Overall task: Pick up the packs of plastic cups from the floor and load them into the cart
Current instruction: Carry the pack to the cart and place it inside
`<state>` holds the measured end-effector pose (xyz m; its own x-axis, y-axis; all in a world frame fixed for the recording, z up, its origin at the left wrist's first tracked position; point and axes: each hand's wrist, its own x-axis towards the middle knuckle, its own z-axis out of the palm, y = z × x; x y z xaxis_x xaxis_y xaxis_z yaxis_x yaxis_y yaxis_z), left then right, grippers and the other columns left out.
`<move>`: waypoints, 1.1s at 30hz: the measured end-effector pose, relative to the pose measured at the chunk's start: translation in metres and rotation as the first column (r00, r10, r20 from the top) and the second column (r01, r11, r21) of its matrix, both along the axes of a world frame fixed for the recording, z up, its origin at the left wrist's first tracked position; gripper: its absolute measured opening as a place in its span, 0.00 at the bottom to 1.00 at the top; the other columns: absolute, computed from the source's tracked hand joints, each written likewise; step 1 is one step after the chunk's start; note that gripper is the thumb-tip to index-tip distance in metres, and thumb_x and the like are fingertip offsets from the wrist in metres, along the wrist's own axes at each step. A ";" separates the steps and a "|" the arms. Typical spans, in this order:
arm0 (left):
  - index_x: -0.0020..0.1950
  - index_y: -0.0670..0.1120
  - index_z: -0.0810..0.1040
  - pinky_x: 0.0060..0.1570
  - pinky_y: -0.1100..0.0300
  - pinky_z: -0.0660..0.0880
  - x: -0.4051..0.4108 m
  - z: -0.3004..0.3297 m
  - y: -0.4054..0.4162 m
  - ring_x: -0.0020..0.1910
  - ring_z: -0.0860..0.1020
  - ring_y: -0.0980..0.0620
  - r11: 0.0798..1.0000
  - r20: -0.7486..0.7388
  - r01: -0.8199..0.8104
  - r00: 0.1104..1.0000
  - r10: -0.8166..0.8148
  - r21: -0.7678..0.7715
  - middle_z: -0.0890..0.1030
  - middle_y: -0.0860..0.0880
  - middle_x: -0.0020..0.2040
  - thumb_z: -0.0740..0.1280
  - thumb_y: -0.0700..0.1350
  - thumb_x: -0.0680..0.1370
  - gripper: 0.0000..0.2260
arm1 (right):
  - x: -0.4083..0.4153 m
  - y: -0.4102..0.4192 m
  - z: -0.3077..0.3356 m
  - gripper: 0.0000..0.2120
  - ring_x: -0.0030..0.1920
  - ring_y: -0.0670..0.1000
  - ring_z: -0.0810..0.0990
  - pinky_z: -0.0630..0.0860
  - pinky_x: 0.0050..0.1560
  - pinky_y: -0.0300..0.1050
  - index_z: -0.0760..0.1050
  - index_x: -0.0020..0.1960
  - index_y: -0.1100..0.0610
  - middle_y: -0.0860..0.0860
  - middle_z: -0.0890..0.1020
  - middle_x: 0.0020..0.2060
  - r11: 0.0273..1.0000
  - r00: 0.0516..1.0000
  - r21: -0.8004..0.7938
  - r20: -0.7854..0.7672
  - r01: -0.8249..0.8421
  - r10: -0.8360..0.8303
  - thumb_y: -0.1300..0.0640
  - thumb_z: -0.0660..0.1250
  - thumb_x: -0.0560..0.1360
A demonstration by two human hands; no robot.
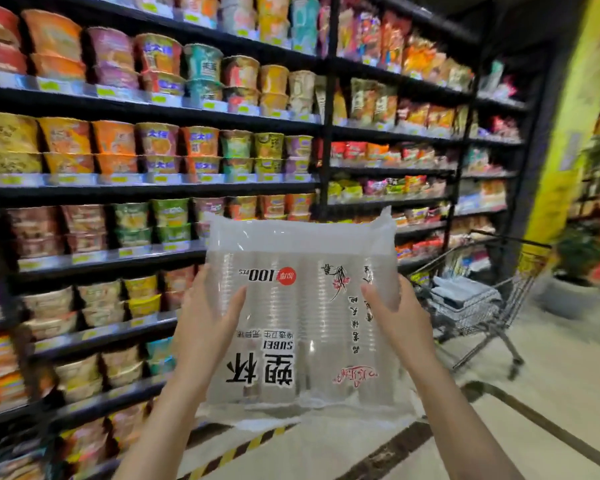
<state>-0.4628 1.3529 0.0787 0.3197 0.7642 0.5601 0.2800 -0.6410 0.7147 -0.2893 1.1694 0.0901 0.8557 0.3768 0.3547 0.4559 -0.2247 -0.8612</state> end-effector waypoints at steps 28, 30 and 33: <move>0.73 0.53 0.60 0.61 0.48 0.69 0.759 -0.070 0.190 0.65 0.70 0.42 0.857 -0.126 0.502 0.849 -0.514 -0.113 0.72 0.44 0.66 0.60 0.65 0.69 0.35 | 0.635 0.124 -0.083 0.29 0.60 0.57 0.77 0.70 0.57 0.50 0.65 0.69 0.49 0.52 0.79 0.60 0.822 0.823 -0.134 -0.067 0.553 -0.564 0.38 0.63 0.73; 0.73 0.54 0.60 0.61 0.48 0.69 0.821 -0.076 0.188 0.65 0.70 0.43 0.846 -0.137 0.518 0.835 -0.532 -0.127 0.71 0.44 0.67 0.64 0.61 0.73 0.31 | 0.690 0.122 -0.090 0.32 0.59 0.58 0.77 0.71 0.57 0.50 0.65 0.69 0.49 0.53 0.80 0.59 0.812 0.811 -0.134 -0.078 0.567 -0.579 0.35 0.63 0.70; 0.73 0.55 0.59 0.61 0.49 0.68 0.916 -0.073 0.185 0.66 0.69 0.43 0.827 -0.149 0.542 0.814 -0.561 -0.152 0.71 0.44 0.67 0.64 0.59 0.74 0.29 | 0.775 0.118 -0.088 0.33 0.63 0.58 0.75 0.69 0.59 0.50 0.63 0.71 0.51 0.54 0.77 0.63 0.791 0.786 -0.132 -0.100 0.597 -0.610 0.38 0.65 0.72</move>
<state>0.4536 1.5378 0.0058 0.7913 0.4765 0.3831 0.0298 -0.6559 0.7542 0.4860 1.2877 0.0025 0.9544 -0.2078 0.2143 0.0869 -0.4936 -0.8654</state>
